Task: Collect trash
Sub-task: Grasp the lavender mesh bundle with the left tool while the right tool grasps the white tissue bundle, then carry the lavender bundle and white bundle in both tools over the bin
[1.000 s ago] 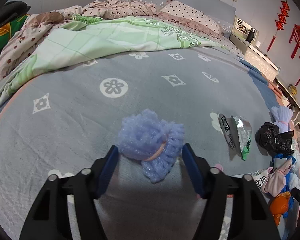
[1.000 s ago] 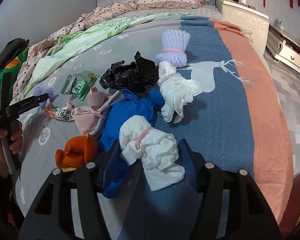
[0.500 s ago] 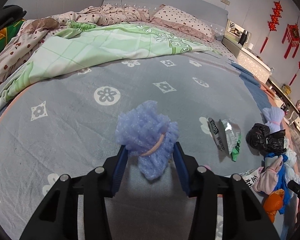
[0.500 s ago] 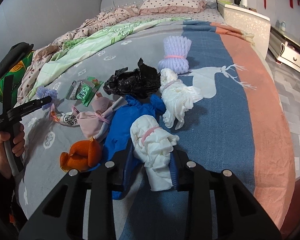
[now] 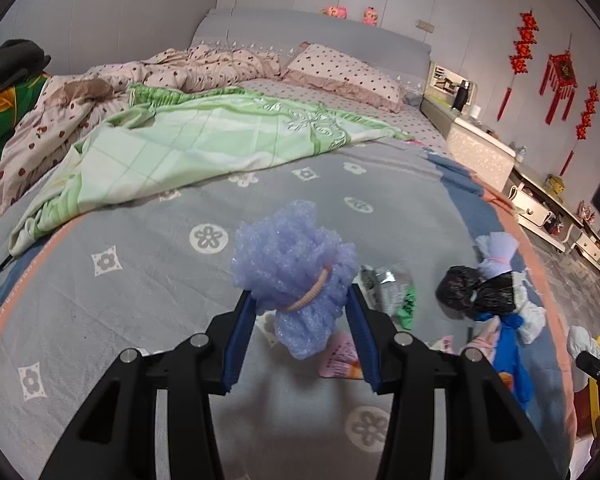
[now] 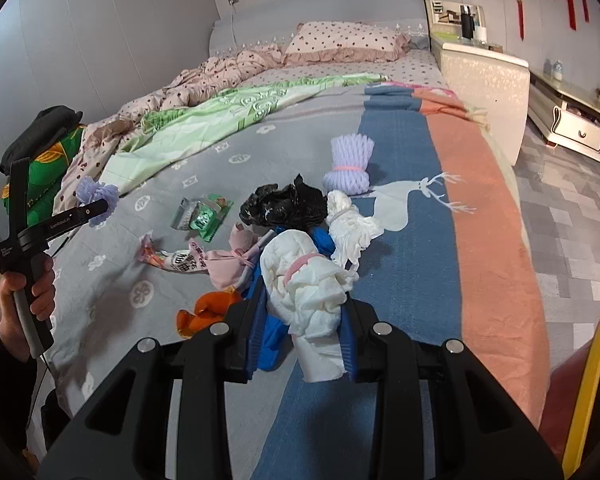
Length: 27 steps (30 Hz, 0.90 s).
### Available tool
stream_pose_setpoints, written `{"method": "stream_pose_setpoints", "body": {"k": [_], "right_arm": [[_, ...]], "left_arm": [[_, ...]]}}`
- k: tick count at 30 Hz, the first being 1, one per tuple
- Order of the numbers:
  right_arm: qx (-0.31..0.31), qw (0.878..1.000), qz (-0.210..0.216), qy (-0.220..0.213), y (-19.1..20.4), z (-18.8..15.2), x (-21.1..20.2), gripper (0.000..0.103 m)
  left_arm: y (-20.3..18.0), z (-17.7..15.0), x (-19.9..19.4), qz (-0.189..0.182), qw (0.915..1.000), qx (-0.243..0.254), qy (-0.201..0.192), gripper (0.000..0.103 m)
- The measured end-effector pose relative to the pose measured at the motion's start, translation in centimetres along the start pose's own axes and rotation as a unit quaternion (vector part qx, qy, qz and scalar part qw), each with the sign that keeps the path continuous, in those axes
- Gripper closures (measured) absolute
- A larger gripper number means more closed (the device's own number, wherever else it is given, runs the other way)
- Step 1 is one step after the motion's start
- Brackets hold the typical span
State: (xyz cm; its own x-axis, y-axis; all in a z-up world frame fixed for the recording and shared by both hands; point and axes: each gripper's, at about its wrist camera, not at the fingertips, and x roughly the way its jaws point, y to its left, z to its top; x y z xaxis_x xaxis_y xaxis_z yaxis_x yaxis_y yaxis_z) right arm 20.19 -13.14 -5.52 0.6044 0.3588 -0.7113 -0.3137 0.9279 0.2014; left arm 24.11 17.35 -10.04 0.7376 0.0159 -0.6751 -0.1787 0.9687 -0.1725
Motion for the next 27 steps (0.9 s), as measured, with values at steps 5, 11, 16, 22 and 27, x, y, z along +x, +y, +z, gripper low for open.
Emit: {"method": "stream_pose_setpoints", "body": {"k": [5, 11, 16, 22, 27], "right_arm": [[-0.004, 1.0, -0.002, -0.025, 0.4, 0.2, -3.8, 0.073], [0.001, 0.998, -0.001, -0.06, 0.7, 0.4, -8.6, 0.073], [0.009, 0.996, -0.007, -0.09, 0.2, 0.8, -12.8, 0.073], [0.023, 0.991, -0.02, -0.128, -1.6, 1.2, -18.0, 0.073], [0.04, 0.985, -0.041, -0.162, -4.3, 1.2, -22.6, 0.072]], "left_arm": [[-2.0, 0.4, -3.5, -0.009, 0.9995, 0.018, -0.024, 0.06], [-4.6, 1.2, -7.8, -0.027, 0.9977, 0.032, -0.053, 0.06], [-8.2, 1.7, -11.5, -0.048, 0.9941, 0.055, -0.08, 0.06], [-13.4, 2.2, -14.8, -0.087, 0.9884, 0.076, -0.099, 0.059], [-18.5, 2.2, -16.7, -0.127, 0.9808, 0.102, -0.108, 0.06]]}}
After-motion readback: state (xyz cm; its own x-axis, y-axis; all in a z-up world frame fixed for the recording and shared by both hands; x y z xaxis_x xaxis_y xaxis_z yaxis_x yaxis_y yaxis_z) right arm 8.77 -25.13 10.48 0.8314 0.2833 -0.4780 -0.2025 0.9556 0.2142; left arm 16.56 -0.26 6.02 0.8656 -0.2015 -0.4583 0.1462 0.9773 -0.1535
